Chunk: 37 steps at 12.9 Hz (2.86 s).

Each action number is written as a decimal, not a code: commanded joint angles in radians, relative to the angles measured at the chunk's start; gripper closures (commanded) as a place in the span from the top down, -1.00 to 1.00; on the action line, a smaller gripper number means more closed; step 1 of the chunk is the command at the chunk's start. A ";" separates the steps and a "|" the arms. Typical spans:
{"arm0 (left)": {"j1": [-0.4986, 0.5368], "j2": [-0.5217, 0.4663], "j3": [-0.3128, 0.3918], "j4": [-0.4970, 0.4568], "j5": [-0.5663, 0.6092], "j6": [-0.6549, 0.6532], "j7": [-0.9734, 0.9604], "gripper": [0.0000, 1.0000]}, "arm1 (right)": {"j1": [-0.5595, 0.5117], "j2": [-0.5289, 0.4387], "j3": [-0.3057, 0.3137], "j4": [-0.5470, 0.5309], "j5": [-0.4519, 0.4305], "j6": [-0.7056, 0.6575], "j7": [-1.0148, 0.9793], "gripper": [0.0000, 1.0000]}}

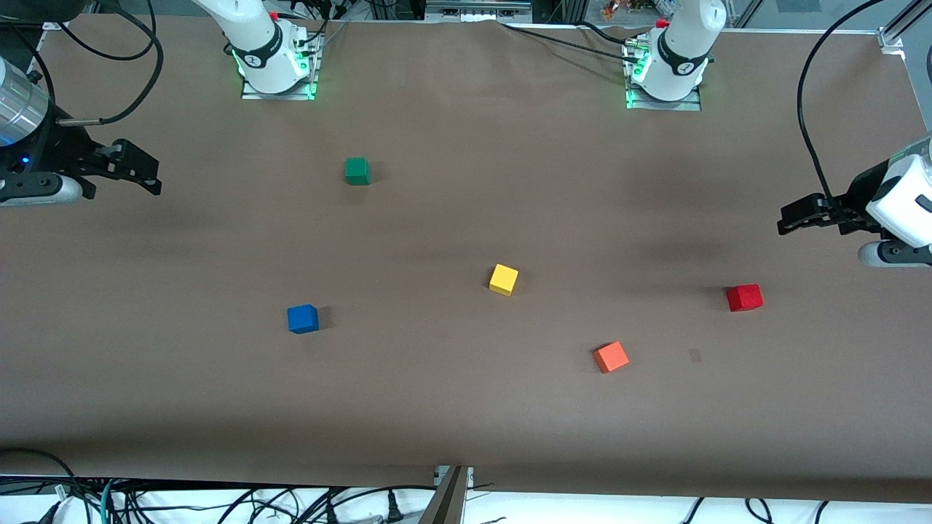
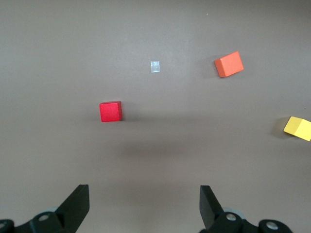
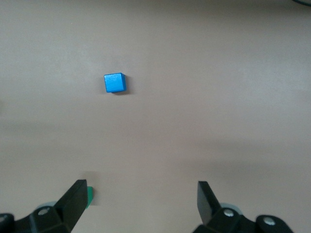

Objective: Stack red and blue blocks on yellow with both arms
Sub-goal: 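Move the left gripper toward the red cube, then lower the left gripper and grasp the red cube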

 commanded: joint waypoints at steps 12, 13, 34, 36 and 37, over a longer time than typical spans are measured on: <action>0.189 0.364 0.019 -0.045 -0.007 0.347 0.070 1.00 | 0.000 0.012 0.004 0.027 -0.004 -0.011 0.020 1.00; 0.194 0.373 0.019 -0.108 -0.007 0.435 0.081 1.00 | 0.000 0.012 0.004 0.027 -0.004 -0.009 0.019 1.00; 0.178 0.334 -0.010 -0.409 0.007 0.724 0.147 -1.00 | -0.010 0.012 0.001 0.027 -0.006 -0.011 0.005 1.00; 0.158 0.297 -0.051 -0.360 0.005 0.686 0.130 -1.00 | -0.009 0.012 -0.001 0.027 -0.006 -0.011 0.004 1.00; 0.149 0.291 -0.082 -0.304 0.007 0.617 0.123 -1.00 | -0.009 0.012 0.001 0.027 -0.006 -0.011 0.004 1.00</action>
